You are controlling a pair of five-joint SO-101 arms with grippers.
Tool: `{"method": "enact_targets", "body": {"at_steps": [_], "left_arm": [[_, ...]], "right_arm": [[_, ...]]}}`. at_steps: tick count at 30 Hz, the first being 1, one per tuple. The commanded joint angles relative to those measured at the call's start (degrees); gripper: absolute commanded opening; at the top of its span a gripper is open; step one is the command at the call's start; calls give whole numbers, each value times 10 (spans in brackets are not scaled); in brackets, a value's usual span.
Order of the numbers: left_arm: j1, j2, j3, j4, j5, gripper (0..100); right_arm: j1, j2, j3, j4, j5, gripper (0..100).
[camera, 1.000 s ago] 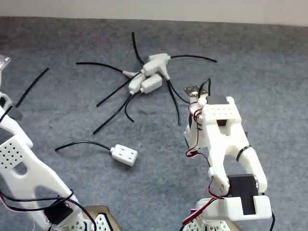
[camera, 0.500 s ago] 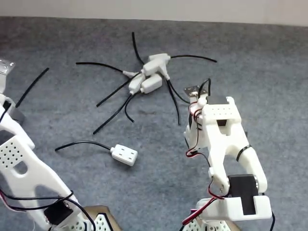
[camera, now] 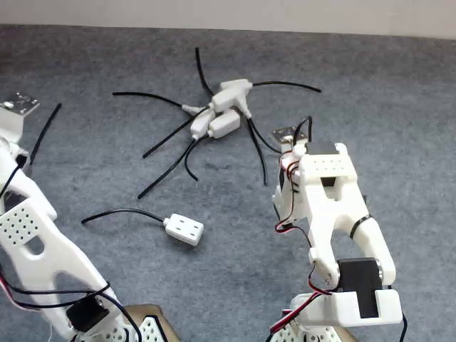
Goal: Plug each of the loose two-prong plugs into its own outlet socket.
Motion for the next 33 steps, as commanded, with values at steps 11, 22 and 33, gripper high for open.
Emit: {"method": "enact_targets", "body": {"at_steps": [11,22,33], "left_arm": [[82,-236,124,18,69,5],[426,-668,667,-3,135,5],[691,-706,923,-200,193,5]], "right_arm": [[-6,-28,-5,1,1,242],[95,-27,-5,-14,4,242],[288,-38,7,-9,138,242]]}}
